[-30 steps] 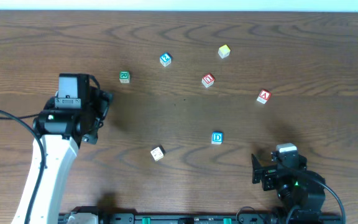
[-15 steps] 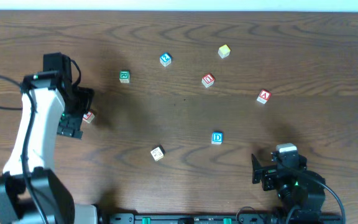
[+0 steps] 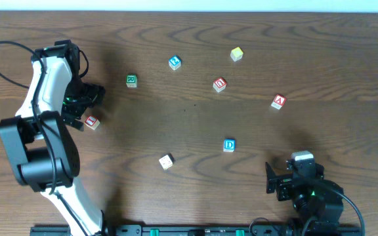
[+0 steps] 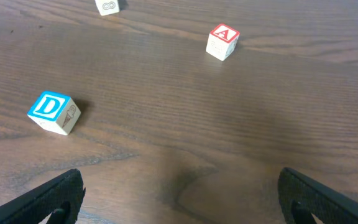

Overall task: Spell out Ai2
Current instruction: 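Move the left gripper to the red I block and grasp it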

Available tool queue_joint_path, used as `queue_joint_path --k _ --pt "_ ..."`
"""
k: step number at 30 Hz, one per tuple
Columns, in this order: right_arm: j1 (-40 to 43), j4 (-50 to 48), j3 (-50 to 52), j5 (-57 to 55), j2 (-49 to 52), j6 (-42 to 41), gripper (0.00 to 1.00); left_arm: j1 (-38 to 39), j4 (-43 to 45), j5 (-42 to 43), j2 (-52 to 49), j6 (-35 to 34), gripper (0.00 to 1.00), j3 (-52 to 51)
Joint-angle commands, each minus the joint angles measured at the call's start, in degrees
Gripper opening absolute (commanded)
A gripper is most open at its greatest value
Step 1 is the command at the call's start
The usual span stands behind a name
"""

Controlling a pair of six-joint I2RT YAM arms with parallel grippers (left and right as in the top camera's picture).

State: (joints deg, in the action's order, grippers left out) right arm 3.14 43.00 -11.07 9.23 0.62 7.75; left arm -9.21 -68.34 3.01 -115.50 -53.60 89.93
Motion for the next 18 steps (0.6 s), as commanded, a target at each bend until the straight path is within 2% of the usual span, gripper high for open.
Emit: queue_joint_path --k 1,9,15,18 --pt "-0.66 0.09 0.31 0.44 -0.31 -0.85 0.99 -0.28 -0.39 -0.85 -2.47 3.1 0.96 1.64" --pt "-0.66 0.09 0.31 0.44 -0.31 -0.85 0.99 -0.26 0.5 -0.2 -6.84 3.08 0.96 1.64" --pt "-0.66 0.09 0.31 0.44 -0.31 -0.85 0.99 -0.26 2.49 -0.63 -8.17 3.08 1.0 1.62" --pt "-0.66 0.09 0.31 0.44 -0.31 -0.85 0.99 -0.26 3.56 -0.59 -8.63 3.06 0.87 1.62"
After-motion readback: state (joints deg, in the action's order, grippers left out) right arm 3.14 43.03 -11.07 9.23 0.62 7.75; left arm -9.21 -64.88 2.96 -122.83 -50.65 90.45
